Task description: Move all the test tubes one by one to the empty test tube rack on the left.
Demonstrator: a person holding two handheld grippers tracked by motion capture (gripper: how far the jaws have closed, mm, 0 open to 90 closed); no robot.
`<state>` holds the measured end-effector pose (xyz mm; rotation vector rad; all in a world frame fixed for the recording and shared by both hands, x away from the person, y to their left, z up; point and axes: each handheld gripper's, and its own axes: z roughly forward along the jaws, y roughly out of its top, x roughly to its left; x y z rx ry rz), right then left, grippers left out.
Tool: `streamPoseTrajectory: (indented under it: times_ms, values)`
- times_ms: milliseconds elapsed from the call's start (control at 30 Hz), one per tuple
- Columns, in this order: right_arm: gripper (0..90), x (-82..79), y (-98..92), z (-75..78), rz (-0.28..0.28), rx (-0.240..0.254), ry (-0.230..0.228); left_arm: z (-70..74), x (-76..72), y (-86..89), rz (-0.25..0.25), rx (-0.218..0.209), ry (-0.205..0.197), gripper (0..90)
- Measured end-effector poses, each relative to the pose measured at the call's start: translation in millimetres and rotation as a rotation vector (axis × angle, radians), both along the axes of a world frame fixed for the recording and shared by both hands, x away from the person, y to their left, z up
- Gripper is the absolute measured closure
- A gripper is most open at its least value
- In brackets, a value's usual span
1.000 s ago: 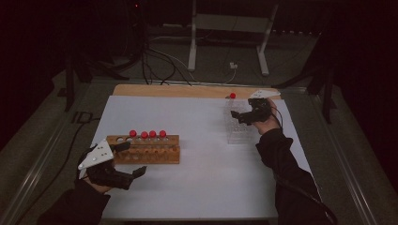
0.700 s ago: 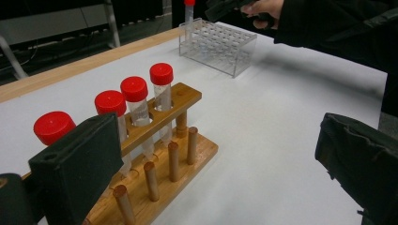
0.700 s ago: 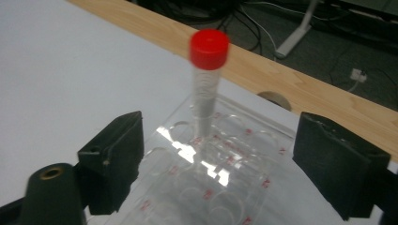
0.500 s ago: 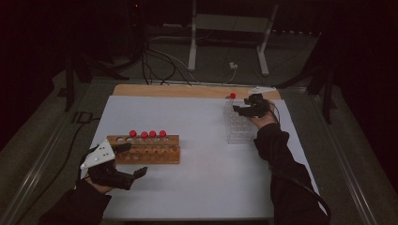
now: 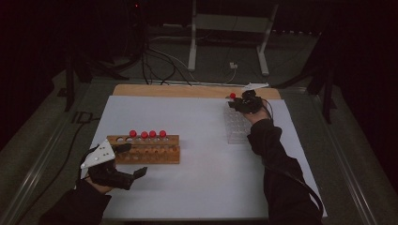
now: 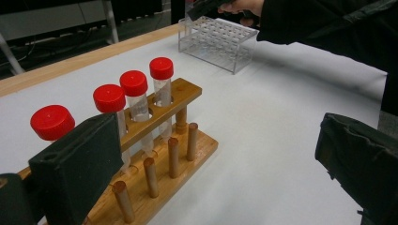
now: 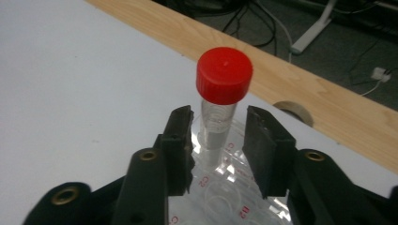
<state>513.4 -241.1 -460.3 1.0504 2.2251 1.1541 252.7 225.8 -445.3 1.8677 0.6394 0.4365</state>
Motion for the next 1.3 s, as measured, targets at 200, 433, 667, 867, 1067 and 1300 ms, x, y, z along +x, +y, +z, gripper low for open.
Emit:
streamPoseTrajectory:
  times_ms: [200,433,667,867,1067,1300]
  values:
    - [75.1,1.8,0.9,-0.8,0.010,0.000,0.010,-0.6,0.6,0.2,-0.001,0.003,0.002,1.6]
    - [75.4,-3.2,-1.0,8.8,0.012,0.004,-0.020,-0.5,0.6,-0.6,-0.002,0.002,0.003,1.6]
    - [75.5,-14.3,-5.9,27.5,0.016,0.010,-0.057,1.3,-0.3,-2.7,-0.011,0.006,0.007,1.6]
    - [75.5,-26.8,-10.0,47.4,0.026,0.008,-0.090,4.6,-0.9,-5.3,-0.021,0.010,0.007,1.6]
    - [75.5,-41.1,-11.5,62.1,0.054,0.029,-0.097,8.4,-1.5,-8.7,-0.025,0.004,0.003,1.6]
    - [75.5,-67.6,-2.5,67.4,0.117,0.035,-0.109,13.8,-1.8,-17.2,-0.039,0.007,0.000,1.7]
